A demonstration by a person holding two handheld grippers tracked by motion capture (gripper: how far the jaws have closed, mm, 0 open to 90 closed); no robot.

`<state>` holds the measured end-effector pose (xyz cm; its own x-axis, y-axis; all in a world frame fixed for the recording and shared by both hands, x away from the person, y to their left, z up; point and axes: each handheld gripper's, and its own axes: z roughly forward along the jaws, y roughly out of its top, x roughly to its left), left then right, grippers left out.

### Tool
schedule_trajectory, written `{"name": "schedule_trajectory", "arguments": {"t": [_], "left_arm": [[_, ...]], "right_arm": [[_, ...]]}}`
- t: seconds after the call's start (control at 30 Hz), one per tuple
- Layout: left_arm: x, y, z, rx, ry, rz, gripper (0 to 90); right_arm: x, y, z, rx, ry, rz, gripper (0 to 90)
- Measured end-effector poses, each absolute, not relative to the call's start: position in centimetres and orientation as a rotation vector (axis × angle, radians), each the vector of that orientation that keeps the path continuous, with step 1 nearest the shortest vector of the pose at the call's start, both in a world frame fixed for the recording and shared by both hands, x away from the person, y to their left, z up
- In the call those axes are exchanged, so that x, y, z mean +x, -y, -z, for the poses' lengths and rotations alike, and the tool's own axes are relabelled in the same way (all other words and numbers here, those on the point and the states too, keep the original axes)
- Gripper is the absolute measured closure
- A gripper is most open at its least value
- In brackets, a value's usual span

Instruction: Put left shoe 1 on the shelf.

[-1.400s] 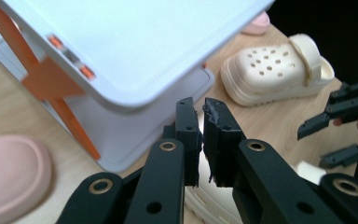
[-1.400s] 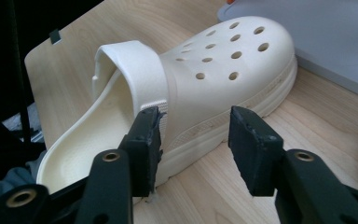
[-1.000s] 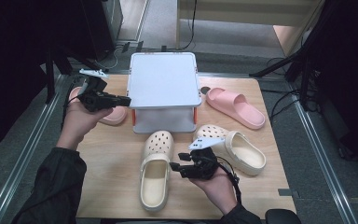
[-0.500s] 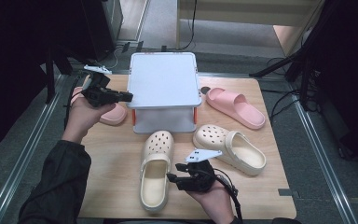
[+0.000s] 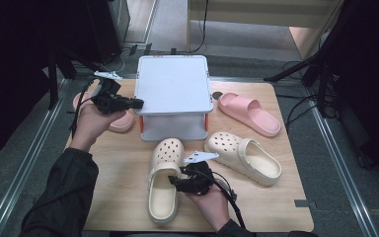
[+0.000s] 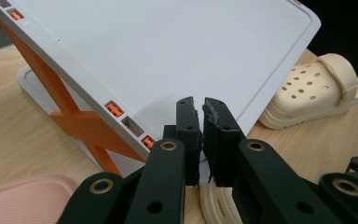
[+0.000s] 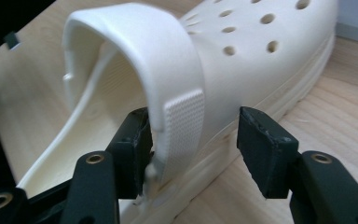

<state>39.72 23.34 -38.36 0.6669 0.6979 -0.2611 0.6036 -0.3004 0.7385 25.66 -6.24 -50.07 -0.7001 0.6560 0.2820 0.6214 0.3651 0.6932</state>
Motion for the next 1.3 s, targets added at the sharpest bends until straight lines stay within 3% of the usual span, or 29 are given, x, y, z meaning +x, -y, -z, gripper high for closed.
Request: {"name": "schedule_trajectory", "arguments": {"t": [0.17, 0.37, 0.67, 1.3], "left_arm": [[39.7, -23.3, 38.4, 2.009, -1.003, -0.136, 84.3], [39.7, -23.4, 38.4, 2.012, -0.997, -0.139, 83.5], [39.7, -23.5, 38.4, 2.011, -0.995, -0.137, 82.6], [39.8, -23.5, 38.4, 2.007, -0.993, -0.127, 82.4]], "right_arm": [[26.1, 6.0, 50.1, 1.216, -2.553, -1.266, 46.2], [26.3, 6.0, 49.7, 1.203, -2.549, -1.253, 55.1], [27.9, 7.0, 49.3, 1.238, -2.566, -1.269, 75.3], [31.3, 5.7, 45.3, 1.174, -2.535, -1.259, 78.3]]}}
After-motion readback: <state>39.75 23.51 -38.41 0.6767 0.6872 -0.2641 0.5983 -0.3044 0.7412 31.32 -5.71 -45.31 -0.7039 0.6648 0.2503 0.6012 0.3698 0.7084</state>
